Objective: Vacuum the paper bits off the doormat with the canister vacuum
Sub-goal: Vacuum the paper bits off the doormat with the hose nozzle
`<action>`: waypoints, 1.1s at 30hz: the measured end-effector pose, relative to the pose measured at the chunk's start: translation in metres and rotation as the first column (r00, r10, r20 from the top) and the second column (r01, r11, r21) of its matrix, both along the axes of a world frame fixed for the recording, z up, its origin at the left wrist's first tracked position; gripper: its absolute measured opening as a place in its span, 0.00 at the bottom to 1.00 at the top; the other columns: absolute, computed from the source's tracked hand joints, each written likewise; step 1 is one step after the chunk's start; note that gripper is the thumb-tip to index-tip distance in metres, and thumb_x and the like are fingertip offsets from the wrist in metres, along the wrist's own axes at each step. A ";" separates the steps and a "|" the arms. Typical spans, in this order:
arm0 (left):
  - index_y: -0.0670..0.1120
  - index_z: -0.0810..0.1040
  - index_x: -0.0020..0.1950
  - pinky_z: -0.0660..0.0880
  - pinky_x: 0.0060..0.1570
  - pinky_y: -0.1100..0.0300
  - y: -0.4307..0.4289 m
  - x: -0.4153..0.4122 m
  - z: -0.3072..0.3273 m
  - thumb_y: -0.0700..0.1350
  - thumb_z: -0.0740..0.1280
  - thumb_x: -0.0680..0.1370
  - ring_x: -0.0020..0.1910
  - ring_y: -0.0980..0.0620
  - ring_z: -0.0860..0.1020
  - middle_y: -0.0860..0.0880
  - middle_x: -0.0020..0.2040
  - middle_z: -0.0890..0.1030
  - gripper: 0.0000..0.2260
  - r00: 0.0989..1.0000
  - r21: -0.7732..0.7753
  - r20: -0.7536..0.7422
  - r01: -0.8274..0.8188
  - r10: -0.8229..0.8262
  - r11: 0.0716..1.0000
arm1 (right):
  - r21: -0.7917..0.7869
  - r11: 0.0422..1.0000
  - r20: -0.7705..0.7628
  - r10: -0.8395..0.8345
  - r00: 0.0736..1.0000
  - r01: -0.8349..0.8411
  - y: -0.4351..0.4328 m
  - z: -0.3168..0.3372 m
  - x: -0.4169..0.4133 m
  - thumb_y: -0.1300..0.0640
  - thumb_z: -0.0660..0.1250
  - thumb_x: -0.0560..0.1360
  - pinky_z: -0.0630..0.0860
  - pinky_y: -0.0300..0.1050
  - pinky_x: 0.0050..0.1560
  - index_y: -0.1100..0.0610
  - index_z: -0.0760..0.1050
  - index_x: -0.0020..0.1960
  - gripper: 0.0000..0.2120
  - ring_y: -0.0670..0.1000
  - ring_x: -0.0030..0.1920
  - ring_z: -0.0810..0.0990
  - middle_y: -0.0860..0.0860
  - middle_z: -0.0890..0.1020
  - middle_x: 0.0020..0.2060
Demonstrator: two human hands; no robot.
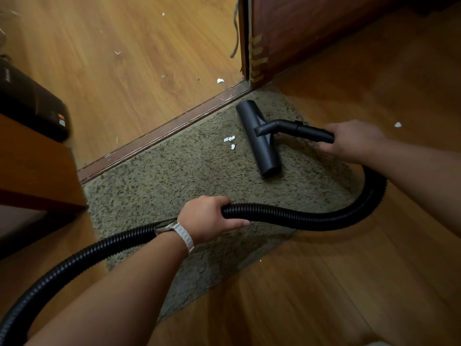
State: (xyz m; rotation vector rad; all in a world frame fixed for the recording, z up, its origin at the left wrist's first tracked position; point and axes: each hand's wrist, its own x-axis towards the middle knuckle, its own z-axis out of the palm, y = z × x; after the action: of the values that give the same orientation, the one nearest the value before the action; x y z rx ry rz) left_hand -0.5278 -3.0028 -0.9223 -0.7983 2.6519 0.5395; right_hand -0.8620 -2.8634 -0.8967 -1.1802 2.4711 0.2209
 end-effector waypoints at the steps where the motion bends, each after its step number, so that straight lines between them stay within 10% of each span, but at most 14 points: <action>1: 0.54 0.78 0.49 0.79 0.37 0.57 0.000 0.000 0.001 0.78 0.60 0.66 0.34 0.57 0.78 0.55 0.35 0.79 0.29 1.000 0.002 0.000 0.000 0.000 1.000 | -0.008 1.000 -0.002 0.004 1.000 -0.004 0.000 0.001 0.000 0.40 0.61 0.80 0.72 0.44 0.31 0.48 0.73 0.57 0.13 0.52 0.37 0.77 0.51 0.78 0.39; 33: 0.54 0.75 0.43 0.78 0.40 0.56 -0.003 0.024 0.010 0.78 0.60 0.67 0.36 0.55 0.78 0.56 0.35 0.77 0.28 0.997 -0.043 0.006 0.072 -0.072 0.996 | 0.047 0.978 0.050 0.203 0.978 -0.205 -0.039 0.004 0.045 0.42 0.62 0.80 0.69 0.42 0.29 0.44 0.74 0.55 0.09 0.50 0.35 0.79 0.49 0.79 0.37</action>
State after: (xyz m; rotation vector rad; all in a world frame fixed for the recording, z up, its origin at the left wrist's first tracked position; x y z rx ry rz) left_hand -0.5042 -3.0055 -0.9125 -0.7119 2.6846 0.4631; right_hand -0.8172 -2.9028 -0.8926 -1.4013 2.2915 0.3099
